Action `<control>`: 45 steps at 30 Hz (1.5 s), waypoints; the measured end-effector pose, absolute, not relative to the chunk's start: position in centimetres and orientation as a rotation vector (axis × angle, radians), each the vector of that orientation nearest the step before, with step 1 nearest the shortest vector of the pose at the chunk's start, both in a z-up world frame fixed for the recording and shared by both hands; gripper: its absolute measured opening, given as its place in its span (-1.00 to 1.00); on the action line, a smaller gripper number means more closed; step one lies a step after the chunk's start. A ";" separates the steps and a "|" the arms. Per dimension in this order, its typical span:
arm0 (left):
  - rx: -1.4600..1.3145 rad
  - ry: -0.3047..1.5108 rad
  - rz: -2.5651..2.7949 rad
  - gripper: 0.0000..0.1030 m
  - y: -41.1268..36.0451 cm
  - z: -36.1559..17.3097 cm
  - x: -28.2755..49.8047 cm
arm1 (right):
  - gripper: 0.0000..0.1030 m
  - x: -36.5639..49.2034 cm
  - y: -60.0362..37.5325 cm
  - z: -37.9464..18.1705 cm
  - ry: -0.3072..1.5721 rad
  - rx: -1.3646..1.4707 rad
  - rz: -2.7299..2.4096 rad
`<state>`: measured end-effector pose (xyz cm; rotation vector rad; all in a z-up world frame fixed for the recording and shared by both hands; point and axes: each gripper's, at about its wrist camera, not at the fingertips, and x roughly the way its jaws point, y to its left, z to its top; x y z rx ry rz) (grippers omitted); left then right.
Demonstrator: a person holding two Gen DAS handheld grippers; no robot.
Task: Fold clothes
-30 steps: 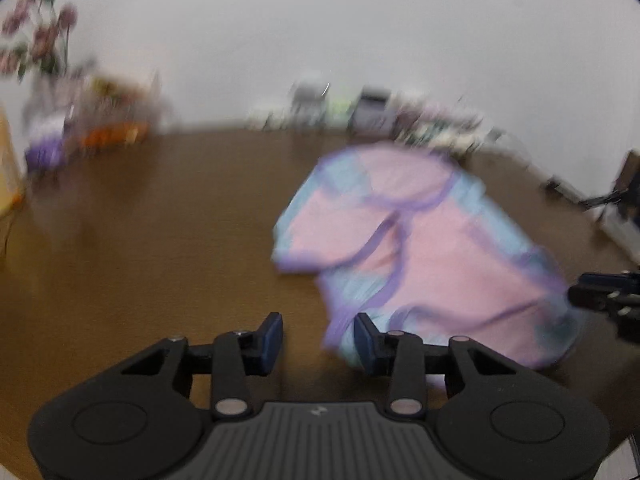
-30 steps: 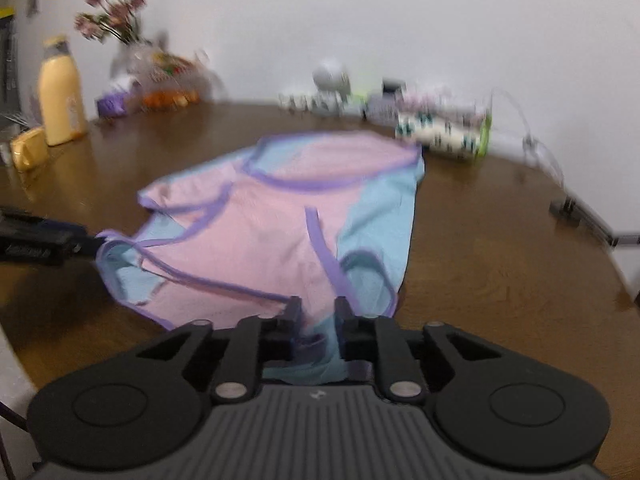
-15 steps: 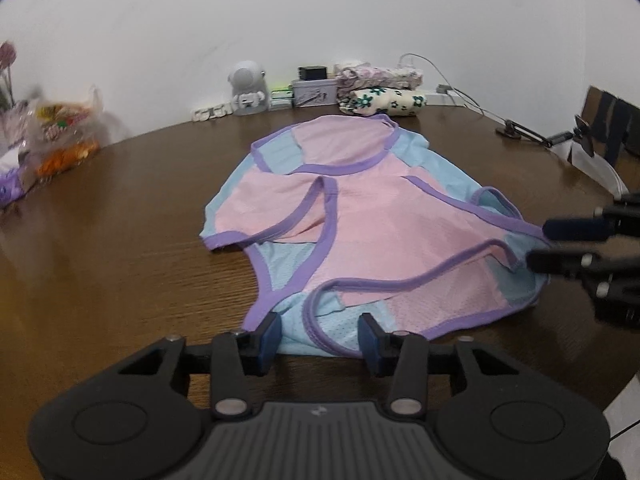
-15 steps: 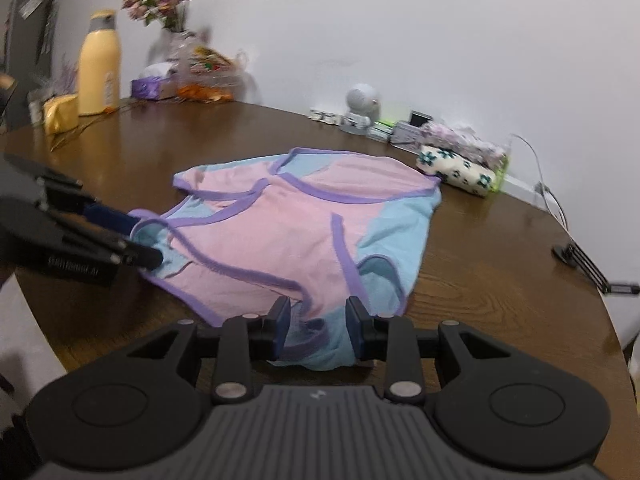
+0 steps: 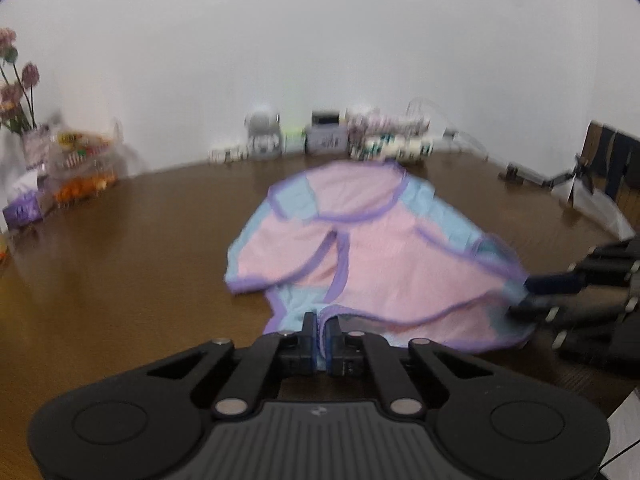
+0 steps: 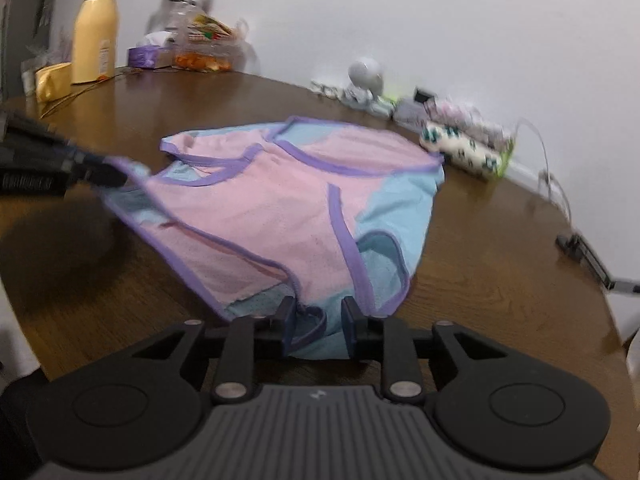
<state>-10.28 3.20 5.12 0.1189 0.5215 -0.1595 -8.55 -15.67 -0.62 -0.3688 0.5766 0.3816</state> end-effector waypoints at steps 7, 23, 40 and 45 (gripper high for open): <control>0.124 0.467 -0.174 -0.95 2.6 6.7 -11.3 | -0.30 -8.5 -13.9 -0.8 0.539 -0.394 0.374; 0.152 0.581 -0.101 -0.94 2.4 2.4 -11.7 | -0.74 -9.9 -14.9 -1.5 0.441 -0.525 0.108; 0.512 0.492 -0.091 -0.38 -1.7 0.7 -13.1 | -0.87 -11.2 -14.9 1.8 0.346 -0.376 0.151; 0.591 0.488 -0.120 -0.38 -2.8 -0.1 -13.0 | -0.87 -11.4 -14.8 2.4 0.333 -0.354 0.161</control>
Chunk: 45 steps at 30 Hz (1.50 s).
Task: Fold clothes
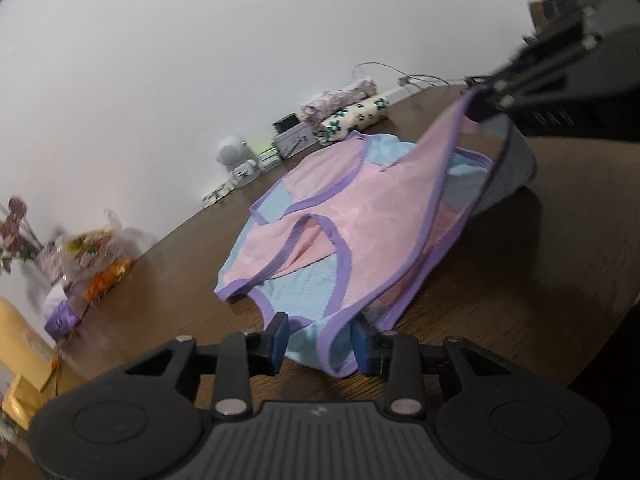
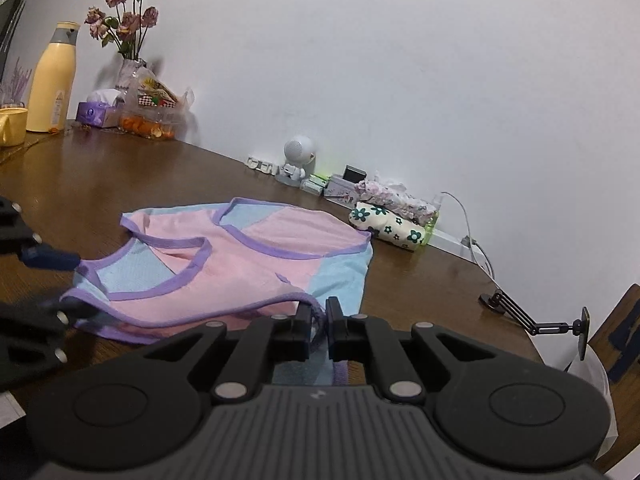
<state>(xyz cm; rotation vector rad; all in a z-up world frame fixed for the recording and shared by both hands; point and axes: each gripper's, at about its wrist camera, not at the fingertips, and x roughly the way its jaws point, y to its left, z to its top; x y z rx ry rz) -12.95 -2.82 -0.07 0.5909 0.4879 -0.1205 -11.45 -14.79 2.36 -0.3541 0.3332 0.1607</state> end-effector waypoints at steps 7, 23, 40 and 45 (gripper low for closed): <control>0.385 0.492 -0.024 -0.97 0.1 1.6 -11.8 | -0.87 -11.3 -13.8 0.7 0.369 -0.433 0.160; 0.445 0.504 0.066 -0.61 0.8 1.0 -12.1 | -0.82 -11.7 -13.7 -1.2 0.406 -0.498 0.171; 0.335 0.162 -0.318 -0.95 4.8 28.6 -12.0 | -0.97 -12.8 -20.4 25.7 0.130 -0.403 0.298; 0.342 0.126 -0.398 -0.96 4.8 37.2 -12.0 | -0.97 -14.0 -21.2 35.3 0.068 -0.440 0.298</control>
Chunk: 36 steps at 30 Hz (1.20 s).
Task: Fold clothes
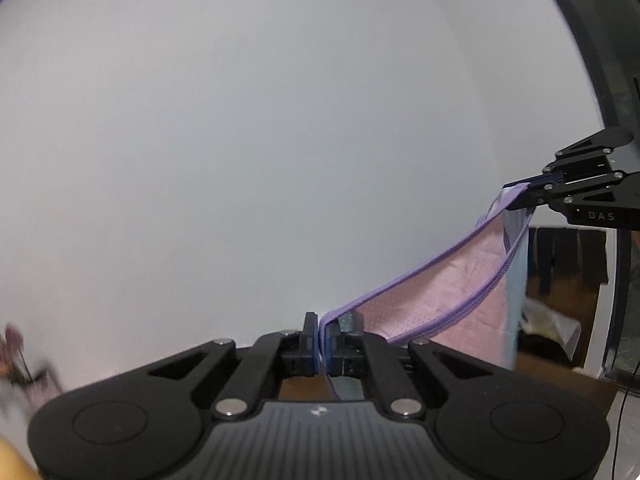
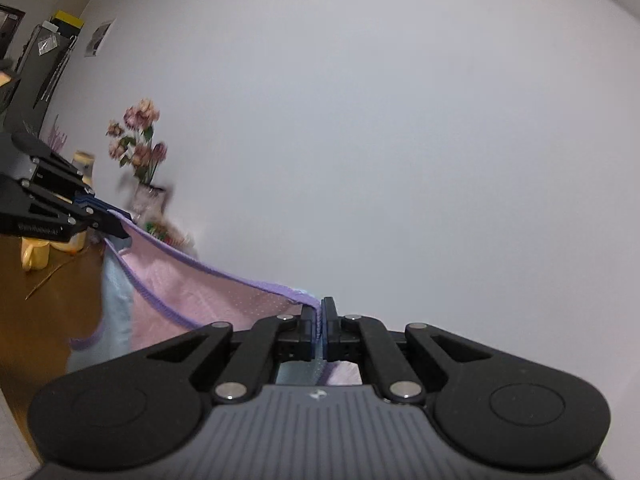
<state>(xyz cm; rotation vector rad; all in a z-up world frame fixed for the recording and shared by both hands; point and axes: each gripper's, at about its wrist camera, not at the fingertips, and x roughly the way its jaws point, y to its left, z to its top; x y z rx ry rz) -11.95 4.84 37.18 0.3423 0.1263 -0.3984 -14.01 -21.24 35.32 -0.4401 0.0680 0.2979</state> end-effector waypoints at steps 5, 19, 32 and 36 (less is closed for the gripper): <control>0.305 0.172 -0.418 -0.95 4.8 38.8 -7.8 | -0.96 -10.6 -22.0 38.1 0.119 -0.439 0.288; 0.339 0.367 -0.186 -0.95 4.7 32.8 14.1 | -0.96 15.4 -16.2 29.4 0.410 -0.384 0.259; 0.366 -0.046 -0.083 -0.79 5.8 40.5 3.7 | -0.86 7.3 -16.4 38.1 0.077 -0.313 0.288; 0.380 0.085 -0.125 -0.78 5.5 30.2 0.0 | -0.84 5.1 -16.9 30.9 0.141 -0.352 0.312</control>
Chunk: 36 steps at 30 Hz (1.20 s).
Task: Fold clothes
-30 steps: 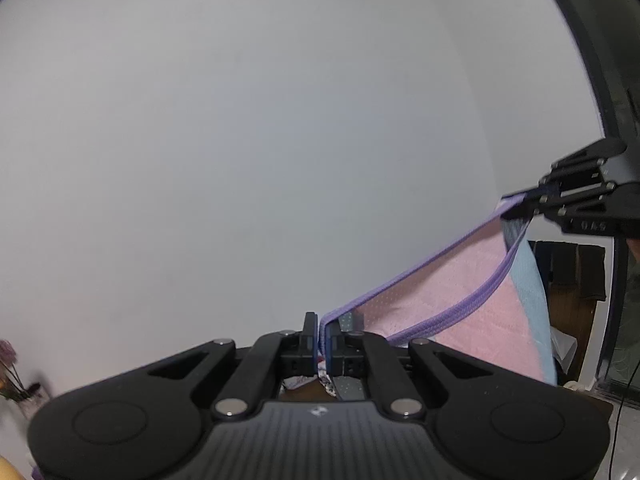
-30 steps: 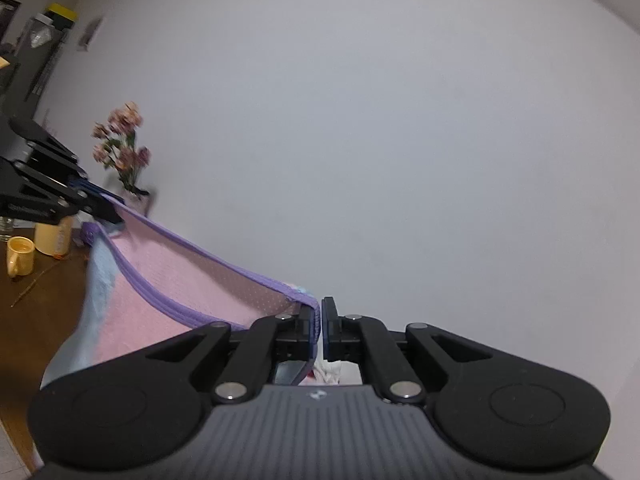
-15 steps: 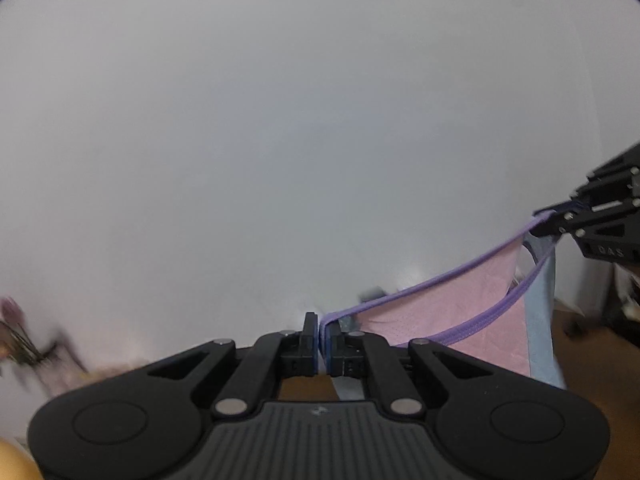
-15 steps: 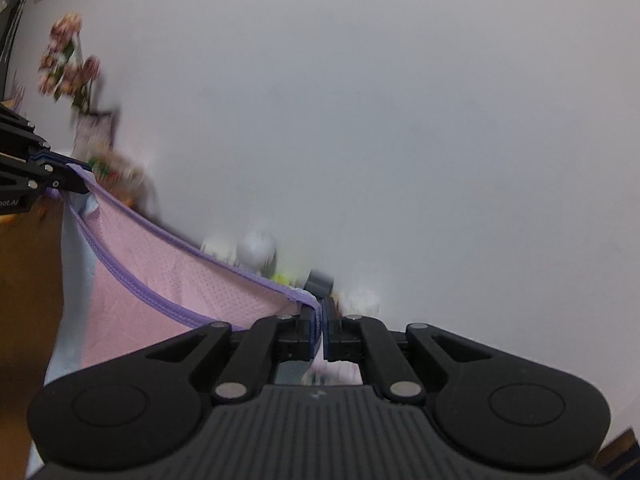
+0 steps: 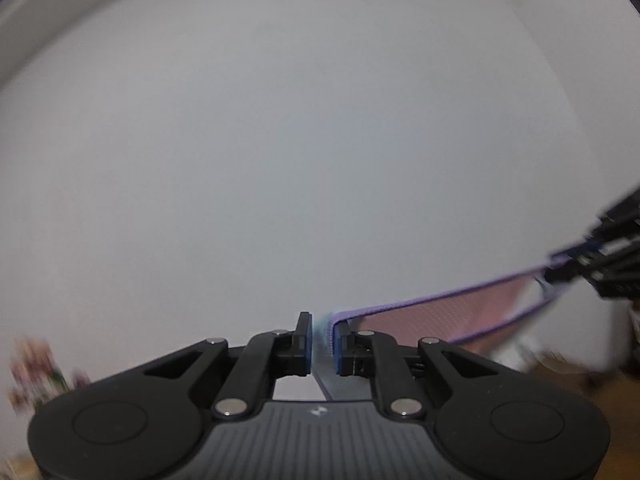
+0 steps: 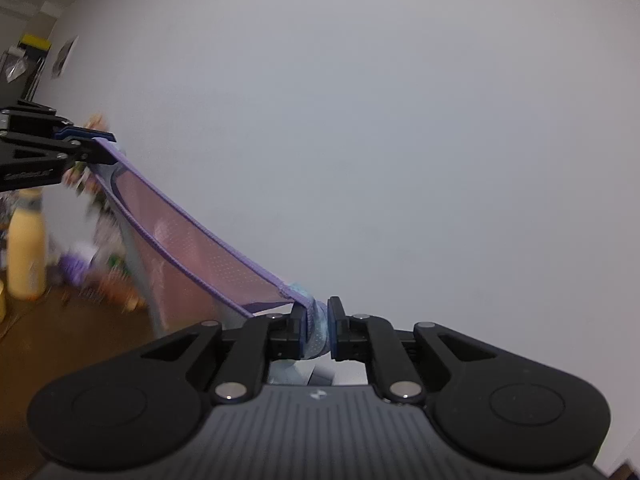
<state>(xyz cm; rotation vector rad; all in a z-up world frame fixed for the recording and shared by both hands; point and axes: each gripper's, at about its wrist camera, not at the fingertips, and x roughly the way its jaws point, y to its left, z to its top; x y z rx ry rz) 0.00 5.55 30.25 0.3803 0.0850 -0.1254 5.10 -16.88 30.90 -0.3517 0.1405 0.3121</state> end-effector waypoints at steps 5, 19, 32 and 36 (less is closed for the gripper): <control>0.298 0.473 -0.263 -0.37 5.7 11.9 -5.2 | -0.62 3.1 -17.3 15.1 0.460 -0.436 0.397; -0.046 0.685 -0.198 0.02 7.7 4.7 -3.9 | 0.24 -3.4 -21.1 4.7 0.667 -0.188 0.417; 0.065 0.697 -0.143 -0.93 5.9 1.4 -2.8 | -0.46 5.8 -17.3 0.2 0.732 -0.209 0.251; 0.098 0.672 -0.129 -0.95 5.5 1.2 -5.2 | -0.74 4.6 -18.1 0.1 0.752 -0.160 0.261</control>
